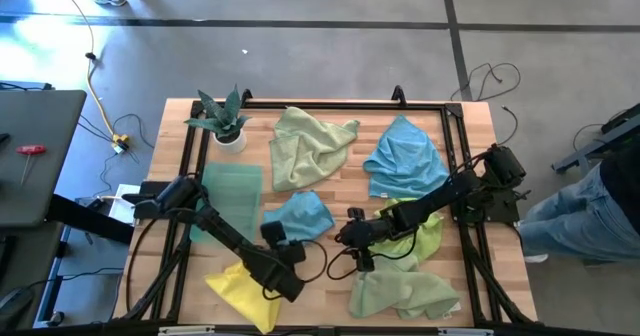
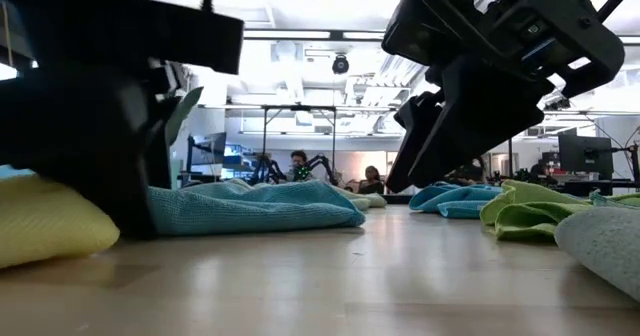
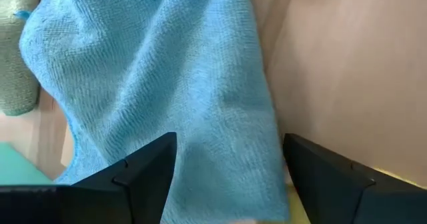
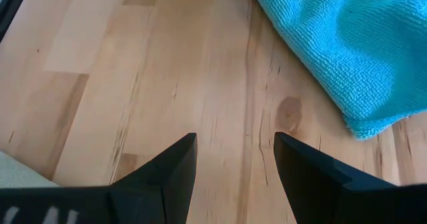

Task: Fold microfiber towels
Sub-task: Put the bottom blue microfiber towel into the green bin

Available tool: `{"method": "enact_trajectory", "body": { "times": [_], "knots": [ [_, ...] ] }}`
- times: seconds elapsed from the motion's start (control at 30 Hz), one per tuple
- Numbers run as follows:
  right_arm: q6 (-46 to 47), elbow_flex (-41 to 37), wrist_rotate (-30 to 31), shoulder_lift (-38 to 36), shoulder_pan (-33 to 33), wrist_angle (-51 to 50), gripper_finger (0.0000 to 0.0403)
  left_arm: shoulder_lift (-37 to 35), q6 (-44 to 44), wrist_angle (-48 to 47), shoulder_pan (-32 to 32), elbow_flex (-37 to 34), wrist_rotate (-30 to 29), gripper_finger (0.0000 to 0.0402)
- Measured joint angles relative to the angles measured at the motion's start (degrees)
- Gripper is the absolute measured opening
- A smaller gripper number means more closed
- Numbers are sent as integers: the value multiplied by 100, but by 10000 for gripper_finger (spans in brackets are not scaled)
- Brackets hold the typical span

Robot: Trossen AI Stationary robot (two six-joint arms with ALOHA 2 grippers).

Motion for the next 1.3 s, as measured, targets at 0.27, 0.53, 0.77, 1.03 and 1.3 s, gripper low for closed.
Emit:
{"method": "enact_trajectory", "body": {
  "times": [0.27,0.53,0.77,1.03,1.3],
  "knots": [
    [75,0,149,0,0,9,193,2,656,205,300,-4,588,167],
    [245,0,370,0,-7,93,193,-121,899,350,350,28,933,10],
    [-2,0,856,-276,-11,181,193,-677,901,184,406,214,917,4],
    [-896,0,1335,-1108,9,271,193,-1542,842,66,506,367,734,2],
    [-898,0,1495,-1708,-4,326,193,-2433,119,-174,827,376,856,1]
  ]
}}
